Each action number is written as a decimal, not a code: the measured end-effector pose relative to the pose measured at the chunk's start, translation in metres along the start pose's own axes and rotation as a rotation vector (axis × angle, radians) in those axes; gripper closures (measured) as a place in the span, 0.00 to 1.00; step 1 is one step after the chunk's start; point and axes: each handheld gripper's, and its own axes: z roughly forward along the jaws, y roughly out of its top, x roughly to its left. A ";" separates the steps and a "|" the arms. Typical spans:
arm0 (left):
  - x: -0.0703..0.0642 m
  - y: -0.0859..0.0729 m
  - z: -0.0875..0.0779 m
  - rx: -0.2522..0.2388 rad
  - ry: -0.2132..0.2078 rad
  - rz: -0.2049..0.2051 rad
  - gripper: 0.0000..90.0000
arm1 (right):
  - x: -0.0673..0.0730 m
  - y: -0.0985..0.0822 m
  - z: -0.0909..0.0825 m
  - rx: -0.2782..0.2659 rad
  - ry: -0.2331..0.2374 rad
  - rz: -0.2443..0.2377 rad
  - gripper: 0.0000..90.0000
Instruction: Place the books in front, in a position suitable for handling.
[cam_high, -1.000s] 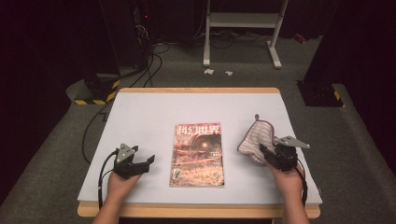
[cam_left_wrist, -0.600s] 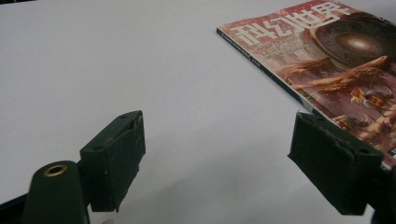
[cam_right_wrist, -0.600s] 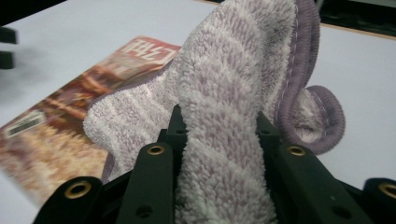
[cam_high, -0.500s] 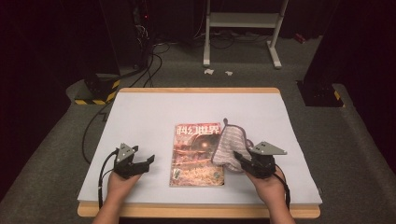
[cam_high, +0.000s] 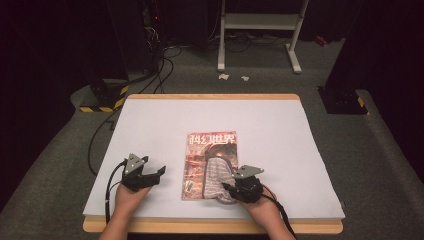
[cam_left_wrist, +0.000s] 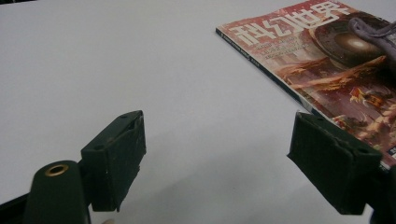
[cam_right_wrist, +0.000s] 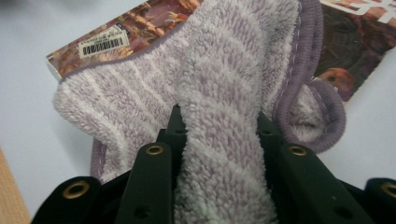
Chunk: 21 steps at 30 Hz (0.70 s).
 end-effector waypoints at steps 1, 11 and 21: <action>0.000 0.000 0.000 0.000 0.000 0.001 0.21 | 0.001 0.000 0.001 0.000 0.001 0.000 0.75; 0.001 0.000 0.000 0.002 0.004 -0.010 0.21 | 0.004 0.002 0.003 0.005 -0.006 -0.001 0.74; 0.015 -0.001 -0.009 -0.005 0.042 -0.015 0.20 | 0.038 0.021 0.027 0.005 0.029 -0.050 0.73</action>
